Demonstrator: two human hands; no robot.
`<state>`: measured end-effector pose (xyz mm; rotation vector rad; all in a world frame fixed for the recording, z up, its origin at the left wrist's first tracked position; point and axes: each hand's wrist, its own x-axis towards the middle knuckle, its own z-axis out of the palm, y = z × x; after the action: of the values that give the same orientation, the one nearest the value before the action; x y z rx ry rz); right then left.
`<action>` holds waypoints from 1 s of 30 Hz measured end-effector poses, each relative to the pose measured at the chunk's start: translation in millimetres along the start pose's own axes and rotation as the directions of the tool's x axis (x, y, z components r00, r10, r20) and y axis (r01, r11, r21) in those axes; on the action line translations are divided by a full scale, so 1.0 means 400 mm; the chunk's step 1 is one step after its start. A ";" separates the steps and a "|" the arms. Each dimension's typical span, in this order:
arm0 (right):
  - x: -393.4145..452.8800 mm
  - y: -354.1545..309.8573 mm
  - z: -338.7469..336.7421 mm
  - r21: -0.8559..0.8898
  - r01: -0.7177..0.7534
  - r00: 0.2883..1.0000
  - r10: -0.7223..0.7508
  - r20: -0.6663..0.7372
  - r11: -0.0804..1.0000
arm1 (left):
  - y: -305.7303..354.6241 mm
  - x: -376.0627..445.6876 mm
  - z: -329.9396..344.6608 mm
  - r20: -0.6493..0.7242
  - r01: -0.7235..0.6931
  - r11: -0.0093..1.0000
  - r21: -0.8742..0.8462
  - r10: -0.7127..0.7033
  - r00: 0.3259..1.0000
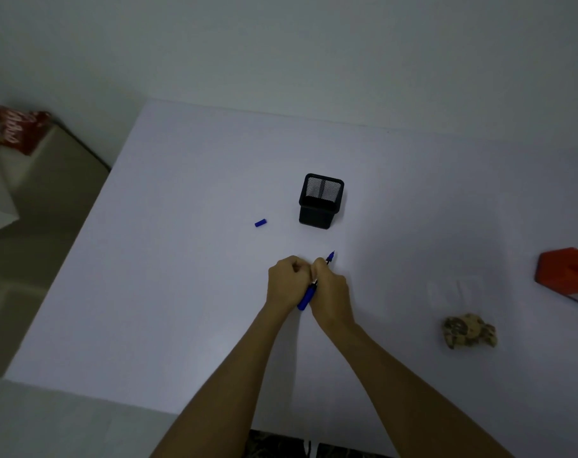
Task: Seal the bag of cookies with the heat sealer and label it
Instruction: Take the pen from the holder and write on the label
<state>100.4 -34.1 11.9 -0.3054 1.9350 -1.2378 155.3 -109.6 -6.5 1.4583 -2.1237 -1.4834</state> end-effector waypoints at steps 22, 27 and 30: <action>0.042 0.057 -0.017 -0.610 0.398 0.889 -0.453 0.071 0.685 | -0.061 0.039 0.045 0.015 -0.237 0.954 0.184 0.239 0.971; 0.049 0.077 -0.034 -0.555 0.312 0.934 -0.356 0.030 0.771 | -0.096 0.031 0.062 -0.039 -0.342 0.892 0.297 0.369 0.929; 0.060 0.090 -0.034 -0.591 0.339 0.925 -0.373 0.069 0.732 | -0.123 0.021 0.063 -0.046 -0.469 0.809 0.353 0.516 0.855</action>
<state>82.2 -21.6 -27.7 -1.0240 2.3560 -0.8197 165.9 -101.6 -60.7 0.9275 -2.4889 -0.8394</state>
